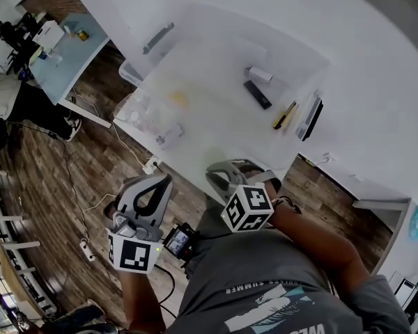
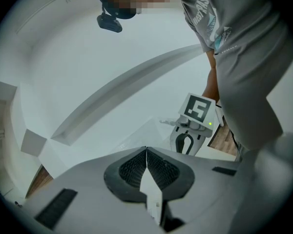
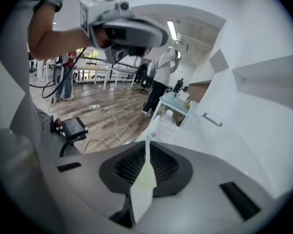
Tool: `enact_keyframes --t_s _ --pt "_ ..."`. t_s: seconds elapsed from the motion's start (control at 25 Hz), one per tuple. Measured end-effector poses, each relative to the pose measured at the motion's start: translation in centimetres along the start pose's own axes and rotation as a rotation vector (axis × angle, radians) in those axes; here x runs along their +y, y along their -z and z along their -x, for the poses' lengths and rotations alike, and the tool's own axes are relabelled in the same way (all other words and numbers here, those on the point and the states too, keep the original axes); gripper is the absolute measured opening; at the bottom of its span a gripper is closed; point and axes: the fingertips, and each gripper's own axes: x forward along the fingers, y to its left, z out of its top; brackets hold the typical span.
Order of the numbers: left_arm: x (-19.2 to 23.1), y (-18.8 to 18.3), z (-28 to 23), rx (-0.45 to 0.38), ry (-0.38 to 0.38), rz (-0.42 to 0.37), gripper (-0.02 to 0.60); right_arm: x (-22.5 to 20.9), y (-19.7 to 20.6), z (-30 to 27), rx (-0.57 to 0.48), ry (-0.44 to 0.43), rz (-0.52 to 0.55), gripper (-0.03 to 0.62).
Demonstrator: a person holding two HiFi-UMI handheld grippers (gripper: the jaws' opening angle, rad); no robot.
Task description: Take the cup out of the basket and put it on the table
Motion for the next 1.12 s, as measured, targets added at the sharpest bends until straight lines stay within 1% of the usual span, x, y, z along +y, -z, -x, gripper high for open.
enact_keyframes --t_s 0.12,0.24,0.36,0.48,0.56,0.6,0.68,0.76,0.84,1.0,1.12 --pt "-0.9 -1.4 0.3 -0.016 0.029 0.001 0.009 -0.9 -2.9 3.6 -0.144 0.070 -0.022 0.014" --pt "-1.6 -2.1 0.6 -0.012 0.067 0.027 0.009 -1.4 -5.5 7.4 -0.283 0.133 -0.035 0.012" --pt "-2.4 -2.9 0.8 -0.011 0.094 0.021 0.009 -1.3 -8.1 11.2 -0.411 0.177 -0.038 0.012" --pt "-2.9 -3.7 1.6 -0.019 0.119 -0.008 0.009 -0.8 -10.7 14.5 -0.509 0.217 -0.033 0.012" --pt "-2.9 -4.2 2.4 -0.030 0.126 -0.024 0.009 -0.4 -12.3 16.4 -0.549 0.239 -0.025 0.011" --pt "-2.9 -4.5 2.8 -0.041 0.127 -0.031 0.009 -0.2 -13.1 17.2 -0.561 0.250 -0.020 0.011" --pt "-2.8 -4.9 3.5 -0.089 0.126 -0.041 0.009 0.2 -14.3 18.3 -0.562 0.284 -0.007 0.009" --pt "-2.5 -5.1 4.1 -0.132 0.128 -0.052 0.009 0.5 -15.1 19.1 -0.543 0.318 -0.001 0.009" --pt "-2.1 -4.9 4.9 -0.157 0.126 -0.068 0.009 0.8 -15.7 19.3 -0.517 0.346 0.001 0.009" --pt "-1.0 -4.0 8.1 -0.208 0.113 -0.080 0.009 2.0 -17.0 19.2 -0.455 0.405 -0.034 0.009" --pt "-0.4 -2.5 11.3 -0.236 0.092 -0.075 0.009 3.3 -18.4 19.1 -0.417 0.454 -0.043 0.009"
